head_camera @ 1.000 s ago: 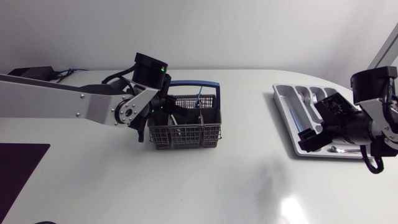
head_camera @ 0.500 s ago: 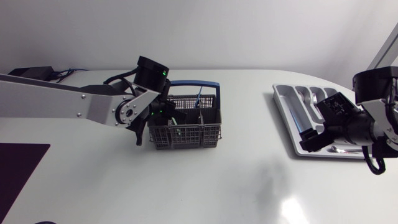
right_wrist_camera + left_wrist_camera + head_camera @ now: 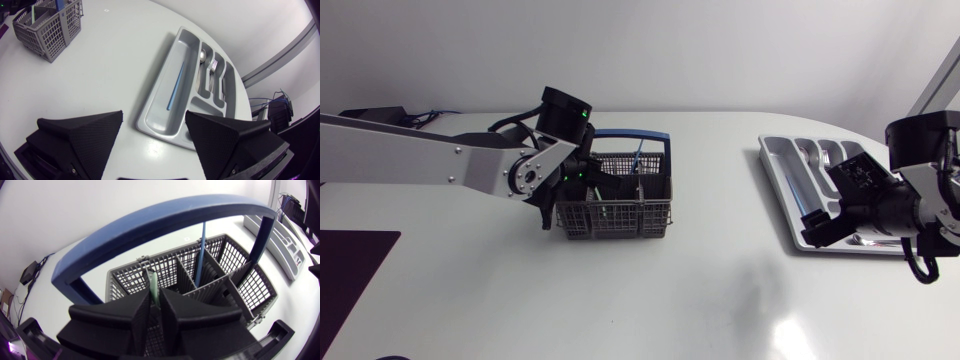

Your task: Unload the cutlery basket into the drawer organizer.

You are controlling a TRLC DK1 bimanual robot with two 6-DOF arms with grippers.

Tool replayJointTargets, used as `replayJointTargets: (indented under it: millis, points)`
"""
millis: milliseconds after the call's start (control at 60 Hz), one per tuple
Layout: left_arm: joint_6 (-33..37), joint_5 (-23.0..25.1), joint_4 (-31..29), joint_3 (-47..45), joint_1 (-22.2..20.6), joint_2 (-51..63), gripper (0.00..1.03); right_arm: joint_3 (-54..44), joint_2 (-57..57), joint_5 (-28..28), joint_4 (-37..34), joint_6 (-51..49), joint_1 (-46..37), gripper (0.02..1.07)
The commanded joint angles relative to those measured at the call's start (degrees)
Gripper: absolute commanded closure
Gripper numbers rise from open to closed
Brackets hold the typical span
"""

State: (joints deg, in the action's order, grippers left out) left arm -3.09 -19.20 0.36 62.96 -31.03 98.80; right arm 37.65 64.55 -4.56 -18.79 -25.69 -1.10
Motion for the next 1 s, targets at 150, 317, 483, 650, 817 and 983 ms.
replayJointTargets:
  millis: [150, 317, 483, 650, 817, 983]
  points:
    - [2.83, -0.57, 3.95, -5.92, -1.23, -3.53, 0.97, -1.53, -1.01, -0.72, 0.15, 0.2, 0.66, 0.17]
    - [7.84, -0.75, 11.07, -13.21, -3.52, -7.57, 0.97, -1.7, -1.36, -0.72, 0.07, 0.2, 1.02, 0.17]
    - [13.46, -1.72, 21.96, -21.39, -5.36, -14.25, 0.97, -2.05, -2.5, -0.8, -0.29, 0.2, 1.98, 0.17]
    - [15.22, -1.72, 24.42, -23.85, -8.61, -23.75, 0.97, -1.88, -4.09, -0.89, -1.43, 0.64, 4.27, 0.17]
    - [15.13, -1.19, 22.58, -22.27, -9.93, -32.18, 0.97, -0.47, -8.22, -0.8, -4.59, 2.23, 8.4, 0.17]
    - [9.07, 4.26, 12.47, -17.52, -9.67, -37.37, 0.95, 1.73, -13.05, 0.6, -8.11, 4.95, 14.64, 0.17]
